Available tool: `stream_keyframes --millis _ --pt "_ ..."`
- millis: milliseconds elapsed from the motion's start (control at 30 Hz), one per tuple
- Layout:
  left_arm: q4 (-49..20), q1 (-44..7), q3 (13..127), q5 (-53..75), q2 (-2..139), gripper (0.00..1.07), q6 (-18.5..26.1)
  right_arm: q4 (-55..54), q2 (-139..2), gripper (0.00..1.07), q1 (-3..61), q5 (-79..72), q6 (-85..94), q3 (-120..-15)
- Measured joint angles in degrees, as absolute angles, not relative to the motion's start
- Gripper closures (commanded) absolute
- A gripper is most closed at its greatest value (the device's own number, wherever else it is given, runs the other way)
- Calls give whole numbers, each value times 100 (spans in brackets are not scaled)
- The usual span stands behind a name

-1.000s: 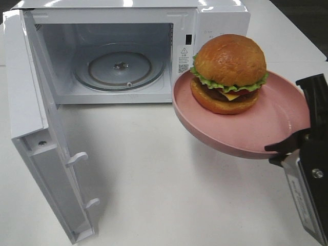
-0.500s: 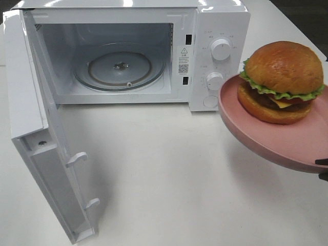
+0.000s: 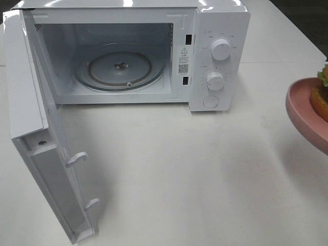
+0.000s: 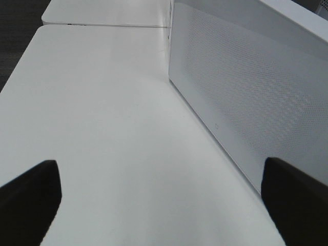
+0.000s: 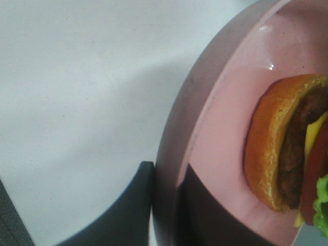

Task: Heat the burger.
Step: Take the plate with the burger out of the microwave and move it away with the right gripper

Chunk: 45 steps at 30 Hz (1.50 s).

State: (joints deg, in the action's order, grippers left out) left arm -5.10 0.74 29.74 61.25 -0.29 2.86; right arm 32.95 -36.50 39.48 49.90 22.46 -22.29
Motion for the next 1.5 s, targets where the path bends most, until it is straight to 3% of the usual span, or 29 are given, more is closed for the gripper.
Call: stream_keyframes --millis 367,900,1500 --pt "-510 74 2974 6125 -29 8 286 4034 -3925 107 3948 5489 298 -2229" --pt "-510 74 2974 6125 -29 8 286 4715 -6062 107 3948 5581 -2865 -2298" --pt "-510 74 2974 6125 -29 8 286 4905 -8852 107 3948 5311 -5964 -3146"
